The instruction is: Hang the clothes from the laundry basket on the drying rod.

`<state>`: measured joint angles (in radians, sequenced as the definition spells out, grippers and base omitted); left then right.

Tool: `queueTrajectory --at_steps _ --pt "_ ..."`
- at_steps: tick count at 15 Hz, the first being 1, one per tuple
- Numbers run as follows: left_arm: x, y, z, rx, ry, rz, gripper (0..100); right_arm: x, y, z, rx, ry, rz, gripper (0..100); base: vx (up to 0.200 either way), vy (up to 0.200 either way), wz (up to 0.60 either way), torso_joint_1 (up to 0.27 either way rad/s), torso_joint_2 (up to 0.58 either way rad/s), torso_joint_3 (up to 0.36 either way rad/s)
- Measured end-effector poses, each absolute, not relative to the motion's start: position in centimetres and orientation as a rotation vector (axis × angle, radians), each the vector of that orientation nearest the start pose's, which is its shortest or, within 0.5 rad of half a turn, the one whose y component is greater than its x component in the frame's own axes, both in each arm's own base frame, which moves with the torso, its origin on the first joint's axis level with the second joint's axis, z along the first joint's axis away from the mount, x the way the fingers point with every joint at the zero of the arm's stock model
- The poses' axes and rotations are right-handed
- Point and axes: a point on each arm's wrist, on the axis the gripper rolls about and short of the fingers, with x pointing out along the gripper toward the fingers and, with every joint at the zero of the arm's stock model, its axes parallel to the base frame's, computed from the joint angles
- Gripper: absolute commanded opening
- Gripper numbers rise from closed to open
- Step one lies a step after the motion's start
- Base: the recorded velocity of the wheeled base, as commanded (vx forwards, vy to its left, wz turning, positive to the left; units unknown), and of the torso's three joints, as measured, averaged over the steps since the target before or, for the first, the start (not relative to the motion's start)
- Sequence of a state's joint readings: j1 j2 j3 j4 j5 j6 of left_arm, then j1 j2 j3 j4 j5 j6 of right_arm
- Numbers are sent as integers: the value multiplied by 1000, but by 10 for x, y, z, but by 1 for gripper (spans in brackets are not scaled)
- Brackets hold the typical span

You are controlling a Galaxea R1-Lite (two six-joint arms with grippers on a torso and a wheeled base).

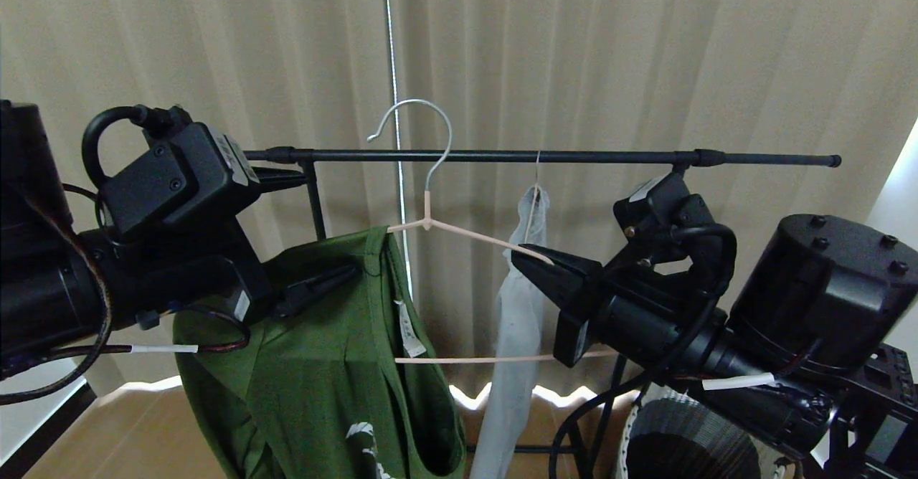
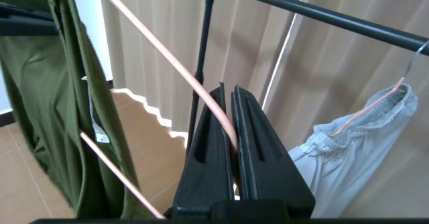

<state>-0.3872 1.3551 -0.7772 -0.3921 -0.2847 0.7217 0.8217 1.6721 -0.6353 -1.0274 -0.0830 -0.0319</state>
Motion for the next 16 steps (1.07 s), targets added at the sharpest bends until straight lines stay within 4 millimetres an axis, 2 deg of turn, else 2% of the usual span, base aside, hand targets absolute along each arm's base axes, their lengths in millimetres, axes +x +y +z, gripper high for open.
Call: queueTrajectory --at_steps 11,12,16 --pt "203 -90 238 697 -48 -712 0 195 210 185 -35 0 745 0 0 0 0 0 0 0" --pt "203 -90 238 697 -45 -713 0 195 210 185 -37 1 745 100 0 0 0 0 0 0" --pt "203 -87 234 699 -70 -675 0 196 207 182 -44 6 732 100 0 0 0 0 0 0"
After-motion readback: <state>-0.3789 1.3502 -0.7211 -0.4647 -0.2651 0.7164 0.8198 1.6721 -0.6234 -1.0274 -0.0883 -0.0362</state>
